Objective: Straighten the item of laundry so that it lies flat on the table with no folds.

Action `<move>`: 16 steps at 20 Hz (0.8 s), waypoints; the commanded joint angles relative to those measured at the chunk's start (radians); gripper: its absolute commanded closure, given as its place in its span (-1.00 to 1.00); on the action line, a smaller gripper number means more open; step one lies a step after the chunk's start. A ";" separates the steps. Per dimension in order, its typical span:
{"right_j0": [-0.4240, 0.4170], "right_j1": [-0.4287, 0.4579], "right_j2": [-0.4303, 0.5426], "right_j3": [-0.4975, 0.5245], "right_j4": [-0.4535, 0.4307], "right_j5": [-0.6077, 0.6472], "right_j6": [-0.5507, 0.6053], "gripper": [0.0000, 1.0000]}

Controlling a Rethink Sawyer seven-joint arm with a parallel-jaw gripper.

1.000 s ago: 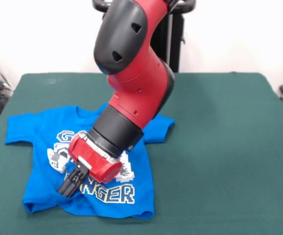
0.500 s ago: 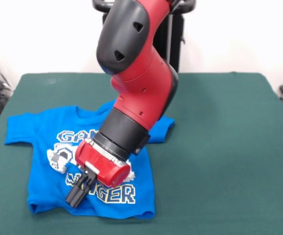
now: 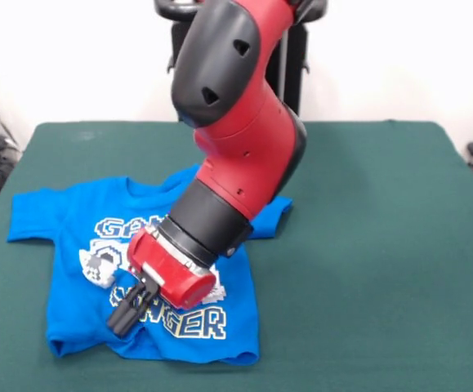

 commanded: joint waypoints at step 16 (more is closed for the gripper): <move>0.072 0.374 -0.294 -0.177 0.098 0.203 0.235 1.00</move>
